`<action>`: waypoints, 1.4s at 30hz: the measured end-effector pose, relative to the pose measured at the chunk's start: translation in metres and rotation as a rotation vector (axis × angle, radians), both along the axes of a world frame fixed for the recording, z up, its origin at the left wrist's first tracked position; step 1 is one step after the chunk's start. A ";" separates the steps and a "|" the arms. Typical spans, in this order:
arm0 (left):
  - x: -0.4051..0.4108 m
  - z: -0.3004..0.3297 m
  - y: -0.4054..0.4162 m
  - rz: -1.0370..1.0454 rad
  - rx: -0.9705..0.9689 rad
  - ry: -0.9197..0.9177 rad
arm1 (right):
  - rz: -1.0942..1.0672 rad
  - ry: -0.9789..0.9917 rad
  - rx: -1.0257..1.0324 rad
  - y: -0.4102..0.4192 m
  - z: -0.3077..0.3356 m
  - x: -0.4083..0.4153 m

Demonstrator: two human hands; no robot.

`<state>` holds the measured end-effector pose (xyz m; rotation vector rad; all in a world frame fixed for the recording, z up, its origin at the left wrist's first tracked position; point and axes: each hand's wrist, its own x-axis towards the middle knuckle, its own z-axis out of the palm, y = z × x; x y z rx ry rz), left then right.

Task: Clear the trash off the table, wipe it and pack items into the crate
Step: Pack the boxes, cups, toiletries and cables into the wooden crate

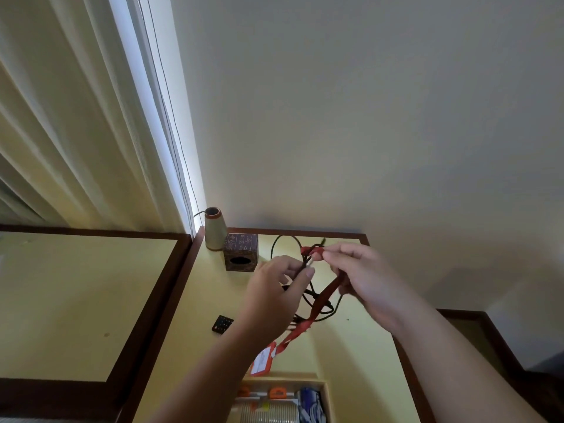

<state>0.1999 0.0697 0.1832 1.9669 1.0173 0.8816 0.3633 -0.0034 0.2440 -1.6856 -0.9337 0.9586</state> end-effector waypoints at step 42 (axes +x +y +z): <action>-0.024 -0.026 0.059 -0.022 -0.230 0.254 | -0.099 -0.210 0.155 -0.004 -0.023 0.031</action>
